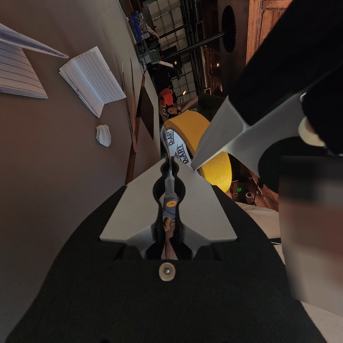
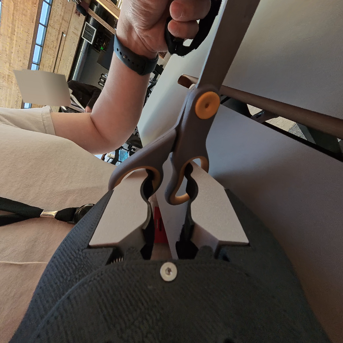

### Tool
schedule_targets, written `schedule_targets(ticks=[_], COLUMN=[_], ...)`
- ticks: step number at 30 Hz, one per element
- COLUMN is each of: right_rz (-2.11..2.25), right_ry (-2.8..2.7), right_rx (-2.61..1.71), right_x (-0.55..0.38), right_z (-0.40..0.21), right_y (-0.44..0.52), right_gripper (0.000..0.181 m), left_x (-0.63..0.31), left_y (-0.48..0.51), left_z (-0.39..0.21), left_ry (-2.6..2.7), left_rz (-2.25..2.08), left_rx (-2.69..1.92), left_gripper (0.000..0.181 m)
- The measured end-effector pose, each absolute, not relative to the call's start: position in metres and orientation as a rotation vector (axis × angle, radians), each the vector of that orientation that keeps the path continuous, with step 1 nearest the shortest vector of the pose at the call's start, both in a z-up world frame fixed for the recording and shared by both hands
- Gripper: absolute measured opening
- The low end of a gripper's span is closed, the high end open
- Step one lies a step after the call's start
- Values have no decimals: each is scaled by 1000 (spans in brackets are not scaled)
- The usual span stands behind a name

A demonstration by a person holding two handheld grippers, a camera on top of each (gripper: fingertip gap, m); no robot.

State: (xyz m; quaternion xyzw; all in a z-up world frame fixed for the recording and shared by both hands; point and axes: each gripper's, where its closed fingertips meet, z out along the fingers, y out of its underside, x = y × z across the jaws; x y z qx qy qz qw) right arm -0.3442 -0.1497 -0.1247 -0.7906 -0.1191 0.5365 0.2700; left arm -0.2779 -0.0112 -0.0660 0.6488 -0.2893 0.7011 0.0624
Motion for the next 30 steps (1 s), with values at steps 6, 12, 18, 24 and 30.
schedule_targets(ticks=[6, 12, 18, 24, 30], right_rz=[1432, 1419, 1431, 1372, 1419], right_ry=[-277, -289, -251, -268, -268], right_rx=[-2099, -2118, -2132, -2150, -2124], right_x=[-339, -342, -342, -343, -347], right_z=[-122, -124, -125, -125, -122], right_y=[-144, -141, -139, -136, -135], right_gripper=[30, 31, 30, 30, 30], left_x=[-279, -272, -270, -273, -272], left_y=[-19, -23, -24, -20, -22], left_z=[-72, -77, -84, -78, -71], left_ry=[-844, -690, -606, -582, -525], left_rz=[2131, 2198, 2198, 2247, 2332], left_rx=[1937, 1878, 1872, 1894, 1864], left_gripper=[16, 15, 12, 8, 0])
